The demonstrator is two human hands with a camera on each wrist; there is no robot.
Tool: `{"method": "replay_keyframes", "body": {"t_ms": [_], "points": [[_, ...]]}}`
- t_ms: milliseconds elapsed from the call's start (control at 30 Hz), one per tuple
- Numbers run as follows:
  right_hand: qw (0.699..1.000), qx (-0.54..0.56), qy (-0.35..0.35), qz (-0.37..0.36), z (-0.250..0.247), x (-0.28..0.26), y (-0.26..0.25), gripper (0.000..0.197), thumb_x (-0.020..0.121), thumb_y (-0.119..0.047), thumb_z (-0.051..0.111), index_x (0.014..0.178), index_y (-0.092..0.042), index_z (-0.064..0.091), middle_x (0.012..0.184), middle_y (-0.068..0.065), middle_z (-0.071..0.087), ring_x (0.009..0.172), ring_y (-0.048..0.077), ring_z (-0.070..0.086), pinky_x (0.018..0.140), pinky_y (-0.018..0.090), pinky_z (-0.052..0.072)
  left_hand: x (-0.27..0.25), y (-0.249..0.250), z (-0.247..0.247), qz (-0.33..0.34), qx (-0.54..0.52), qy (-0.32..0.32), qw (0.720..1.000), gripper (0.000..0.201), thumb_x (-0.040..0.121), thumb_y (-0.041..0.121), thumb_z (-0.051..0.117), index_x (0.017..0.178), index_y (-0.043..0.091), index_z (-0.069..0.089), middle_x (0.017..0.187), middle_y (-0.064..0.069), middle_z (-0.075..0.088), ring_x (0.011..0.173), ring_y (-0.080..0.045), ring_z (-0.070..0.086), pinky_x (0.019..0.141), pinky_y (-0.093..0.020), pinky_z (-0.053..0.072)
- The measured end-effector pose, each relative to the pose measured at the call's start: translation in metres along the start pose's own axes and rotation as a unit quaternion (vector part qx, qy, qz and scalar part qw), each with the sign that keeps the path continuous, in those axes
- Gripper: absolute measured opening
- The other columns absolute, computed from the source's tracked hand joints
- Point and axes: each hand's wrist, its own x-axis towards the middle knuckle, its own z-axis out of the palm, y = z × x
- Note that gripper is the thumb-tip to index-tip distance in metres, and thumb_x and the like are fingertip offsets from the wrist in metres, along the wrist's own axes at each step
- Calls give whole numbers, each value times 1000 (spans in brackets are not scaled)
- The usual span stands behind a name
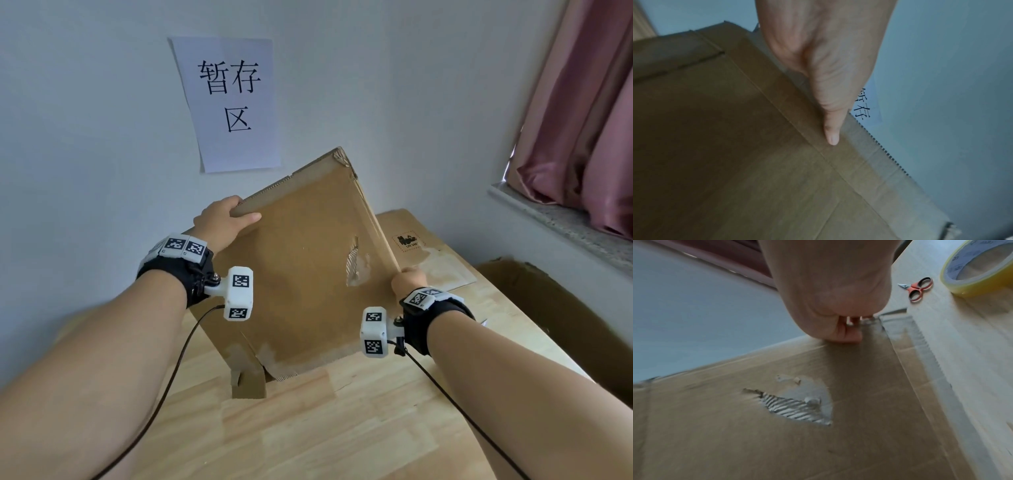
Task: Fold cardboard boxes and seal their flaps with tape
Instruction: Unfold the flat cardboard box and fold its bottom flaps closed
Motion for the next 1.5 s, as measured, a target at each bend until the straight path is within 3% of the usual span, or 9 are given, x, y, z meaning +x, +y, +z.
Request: {"method": "replay_keyframes", "body": {"t_ms": [200, 333, 433, 600, 733, 1000, 1133, 1333, 1500], "points": [[998, 19, -44, -28, 1, -6, -16, 33, 86, -6, 53, 117, -5, 64, 99, 13, 65, 96, 31, 63, 90, 40, 52, -8, 20, -12, 81, 12, 69, 994, 23, 87, 42, 62, 99, 23, 62, 93, 7, 59, 96, -20, 55, 99, -44, 39], [994, 58, -47, -78, 0, -9, -41, 33, 86, -23, 62, 116, -8, 63, 79, 4, 56, 64, 16, 50, 57, 28, 43, -5, 36, -26, 163, 54, 115, 978, 23, 88, 43, 61, 92, 20, 62, 95, 2, 61, 96, -17, 46, 101, -41, 30], [992, 70, -38, -95, 2, -3, -53, 42, 83, -18, 60, 123, -7, 55, 92, 9, 54, 70, 20, 49, 69, 31, 45, -4, 52, -36, 220, 96, 126, 963, 30, 89, 47, 57, 96, 18, 63, 95, 3, 60, 100, -20, 46, 97, -37, 23], [996, 21, -61, -52, -8, -27, -56, 43, 94, -7, 44, 137, 0, 40, 130, 13, 49, 120, 28, 48, 91, 26, 38, -5, 49, -29, 244, 122, 60, 960, 32, 88, 42, 61, 110, 19, 64, 117, 10, 55, 124, -18, 34, 106, -37, 19], [990, 74, -54, -108, -15, -32, -53, 43, 93, -1, 42, 135, -8, 48, 134, 9, 51, 115, 25, 50, 90, 30, 44, 1, 26, -8, 212, 140, 27, 967, 29, 88, 38, 63, 106, 15, 63, 130, 4, 56, 127, -22, 35, 106, -37, 21], [970, 104, -10, -219, -26, -36, -99, 49, 95, -51, 40, 120, -13, 58, 119, 4, 60, 111, 22, 54, 100, 40, 42, -12, 27, 14, 216, 147, -43, 964, 26, 94, 33, 56, 115, 19, 60, 130, 7, 54, 131, -18, 29, 108, -31, 13], [963, -25, -23, -269, -25, -37, -119, 33, 88, -30, 60, 117, -13, 61, 112, 1, 61, 104, 18, 56, 90, 32, 48, -15, 27, 8, 217, 134, -74, 964, 26, 93, 34, 56, 114, 21, 61, 129, 4, 54, 132, -18, 26, 108, -34, 15], [952, -185, -27, -242, -15, -36, -122, 11, 83, -12, 49, 83, -6, 58, 81, 10, 57, 70, 21, 50, 58, 25, 39, -23, 18, 4, 124, 111, -108, 980, 28, 87, 44, 61, 111, 29, 60, 138, -1, 37, 137, -19, 21, 113, -40, 20], [947, -228, -18, -224, -19, -39, -119, 19, 84, -12, 48, 67, -8, 43, 69, 5, 46, 57, 18, 42, 48, 24, 31, -27, 24, 5, 158, 195, -151, 956, 25, 87, 41, 63, 103, 23, 53, 94, 4, 53, 102, -16, 42, 111, -37, 21]]}}
